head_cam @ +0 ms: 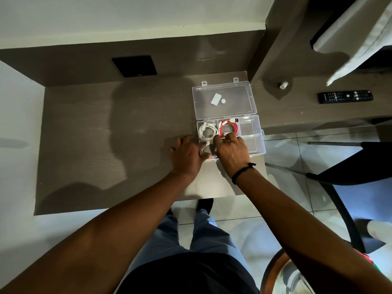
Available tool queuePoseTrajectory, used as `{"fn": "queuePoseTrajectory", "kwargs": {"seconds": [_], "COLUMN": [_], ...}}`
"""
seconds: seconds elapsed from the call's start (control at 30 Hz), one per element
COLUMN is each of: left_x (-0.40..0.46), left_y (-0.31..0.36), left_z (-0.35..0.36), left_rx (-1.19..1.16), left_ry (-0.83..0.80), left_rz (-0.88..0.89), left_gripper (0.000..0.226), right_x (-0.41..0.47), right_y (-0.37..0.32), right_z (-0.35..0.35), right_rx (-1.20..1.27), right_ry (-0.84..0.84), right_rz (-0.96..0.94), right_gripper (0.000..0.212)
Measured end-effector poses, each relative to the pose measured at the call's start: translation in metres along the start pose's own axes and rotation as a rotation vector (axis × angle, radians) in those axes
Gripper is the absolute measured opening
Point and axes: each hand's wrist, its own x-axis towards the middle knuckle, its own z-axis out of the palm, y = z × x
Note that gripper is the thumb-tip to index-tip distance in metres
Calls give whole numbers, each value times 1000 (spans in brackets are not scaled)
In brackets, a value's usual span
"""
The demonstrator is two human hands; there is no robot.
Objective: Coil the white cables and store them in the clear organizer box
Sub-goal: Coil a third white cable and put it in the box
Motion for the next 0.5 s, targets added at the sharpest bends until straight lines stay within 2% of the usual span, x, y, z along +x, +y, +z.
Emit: {"fn": "queuePoseTrajectory", "kwargs": {"seconds": [0.1,0.17,0.37,0.5], "left_x": [-5,-7,4,15], "left_y": [-5,-9,-1,11], "left_z": [-6,-11,-26,-26], "left_rx": [79,147,241,282], "left_ry": [-6,17,-21,-118], "left_rz": [69,107,170,118], "left_gripper": [31,29,20,21], "right_x": [-1,1,-1,7], "right_y": [1,-2,-5,1], "right_z": [-3,-4,-7,-13], "right_rx": [-47,-72,-53,-11], "right_ry": [-6,-14,-58,-113], "right_rz": [-26,-25,-5,-13], "right_gripper": [27,21,21,24]}}
